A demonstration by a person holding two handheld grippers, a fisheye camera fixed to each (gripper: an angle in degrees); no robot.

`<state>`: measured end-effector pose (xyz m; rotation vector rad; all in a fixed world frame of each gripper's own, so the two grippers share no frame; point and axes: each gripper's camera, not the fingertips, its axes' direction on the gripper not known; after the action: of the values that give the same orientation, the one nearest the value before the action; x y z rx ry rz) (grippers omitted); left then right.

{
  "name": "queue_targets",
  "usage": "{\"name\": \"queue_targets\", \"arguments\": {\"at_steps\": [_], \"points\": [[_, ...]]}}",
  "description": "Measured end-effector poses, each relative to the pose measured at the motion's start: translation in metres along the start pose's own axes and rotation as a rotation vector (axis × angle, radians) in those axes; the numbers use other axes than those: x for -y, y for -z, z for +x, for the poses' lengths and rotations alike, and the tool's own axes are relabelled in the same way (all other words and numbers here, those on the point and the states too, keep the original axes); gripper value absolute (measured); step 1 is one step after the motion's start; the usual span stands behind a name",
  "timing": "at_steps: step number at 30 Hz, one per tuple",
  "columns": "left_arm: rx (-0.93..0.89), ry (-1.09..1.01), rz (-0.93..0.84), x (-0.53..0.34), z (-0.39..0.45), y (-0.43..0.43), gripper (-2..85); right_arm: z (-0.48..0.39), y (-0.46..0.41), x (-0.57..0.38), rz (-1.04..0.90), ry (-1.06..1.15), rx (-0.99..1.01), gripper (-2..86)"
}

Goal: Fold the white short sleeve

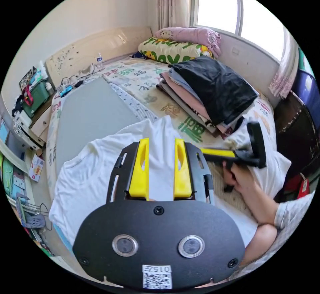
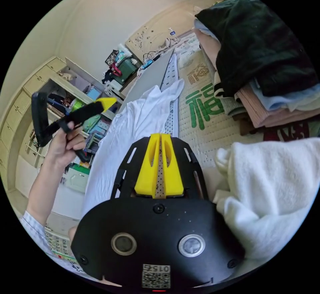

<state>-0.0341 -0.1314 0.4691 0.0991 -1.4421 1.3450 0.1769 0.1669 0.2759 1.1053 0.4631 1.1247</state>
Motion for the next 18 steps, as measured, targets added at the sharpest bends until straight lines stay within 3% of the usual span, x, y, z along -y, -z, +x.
{"name": "queue_targets", "arguments": {"at_steps": [8, 13, 18], "points": [[0.083, 0.123, -0.169, 0.101, 0.01, -0.131, 9.2, 0.003, -0.024, 0.008, 0.037, 0.037, 0.037, -0.3], [0.041, 0.191, -0.141, 0.11, -0.008, -0.136, 3.8, 0.001, -0.033, 0.015, 0.05, 0.037, 0.026, -0.4], [-0.047, 0.173, 0.029, 0.122, -0.027, -0.085, 0.8, -0.004, -0.035, 0.022, 0.084, 0.033, -0.006, -0.4]]}}
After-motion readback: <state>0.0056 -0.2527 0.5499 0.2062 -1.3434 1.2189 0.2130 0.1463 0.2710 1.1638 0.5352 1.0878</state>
